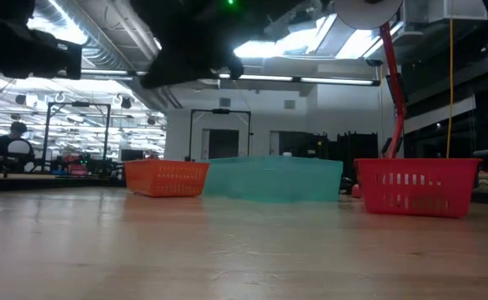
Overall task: Pick and place items into bin
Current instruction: Return to Home Position
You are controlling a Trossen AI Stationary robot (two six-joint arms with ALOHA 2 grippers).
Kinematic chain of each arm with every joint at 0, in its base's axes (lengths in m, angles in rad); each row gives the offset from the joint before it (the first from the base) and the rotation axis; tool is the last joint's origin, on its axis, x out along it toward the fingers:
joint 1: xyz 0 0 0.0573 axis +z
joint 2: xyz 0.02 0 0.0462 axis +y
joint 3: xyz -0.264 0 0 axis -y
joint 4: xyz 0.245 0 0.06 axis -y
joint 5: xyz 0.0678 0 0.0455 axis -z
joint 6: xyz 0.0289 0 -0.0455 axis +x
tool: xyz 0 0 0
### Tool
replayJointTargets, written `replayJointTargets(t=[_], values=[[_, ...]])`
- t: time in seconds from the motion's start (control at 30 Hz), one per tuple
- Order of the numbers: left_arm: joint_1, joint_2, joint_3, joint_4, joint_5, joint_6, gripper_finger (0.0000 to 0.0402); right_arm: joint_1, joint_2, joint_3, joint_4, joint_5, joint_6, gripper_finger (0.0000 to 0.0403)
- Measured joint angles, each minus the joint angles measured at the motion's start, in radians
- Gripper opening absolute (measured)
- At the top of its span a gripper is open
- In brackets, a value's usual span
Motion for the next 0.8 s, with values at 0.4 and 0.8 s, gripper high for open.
replayJointTargets(t=[0.4, 0.8], values=[[0.068, 0.0, -0.047, 0.103, 0.022, 0.027, 0.0002, 0.049, -0.175, -0.282, 0.271, -0.007, -0.034, 0.0], [0.199, 0.0, -0.061, 0.154, 0.116, 0.028, 0.0002, 0.057, -0.482, -0.601, 0.387, -0.011, -0.084, 0.0]])
